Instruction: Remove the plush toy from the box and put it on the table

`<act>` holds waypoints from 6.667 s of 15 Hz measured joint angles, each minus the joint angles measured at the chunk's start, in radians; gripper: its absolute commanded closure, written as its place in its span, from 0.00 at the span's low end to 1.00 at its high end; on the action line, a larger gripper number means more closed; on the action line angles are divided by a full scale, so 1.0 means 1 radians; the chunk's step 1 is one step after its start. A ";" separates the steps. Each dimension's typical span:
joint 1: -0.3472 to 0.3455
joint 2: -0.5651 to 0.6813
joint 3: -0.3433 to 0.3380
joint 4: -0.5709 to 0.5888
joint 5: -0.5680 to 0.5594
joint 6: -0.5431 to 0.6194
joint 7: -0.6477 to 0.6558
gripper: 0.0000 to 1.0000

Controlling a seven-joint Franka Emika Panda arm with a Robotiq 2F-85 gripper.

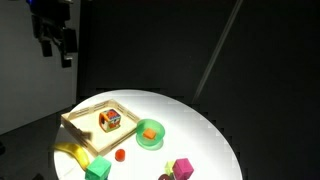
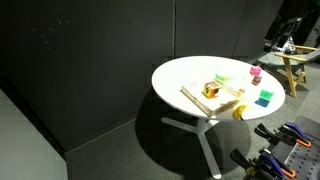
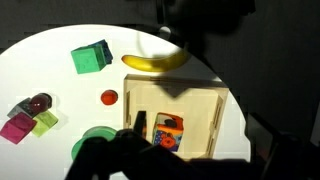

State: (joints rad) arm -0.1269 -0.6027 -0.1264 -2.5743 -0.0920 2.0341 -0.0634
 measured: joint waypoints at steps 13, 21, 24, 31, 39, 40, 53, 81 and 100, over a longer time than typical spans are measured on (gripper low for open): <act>0.011 0.241 0.055 0.198 0.022 0.055 0.132 0.00; 0.012 0.378 0.067 0.338 0.022 0.054 0.233 0.00; 0.010 0.436 0.064 0.377 0.022 0.054 0.237 0.00; 0.010 0.551 0.045 0.425 0.022 0.087 0.237 0.00; 0.008 0.650 0.012 0.430 0.021 0.175 0.237 0.00; 0.008 0.654 0.009 0.430 0.021 0.179 0.237 0.00; 0.008 0.680 0.007 0.437 0.021 0.180 0.237 0.00; 0.013 1.116 0.014 0.640 0.036 0.368 0.236 0.00; 0.021 1.222 0.019 0.667 0.036 0.412 0.231 0.25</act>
State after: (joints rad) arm -0.1055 0.6197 -0.1073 -1.9071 -0.0563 2.4457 0.1677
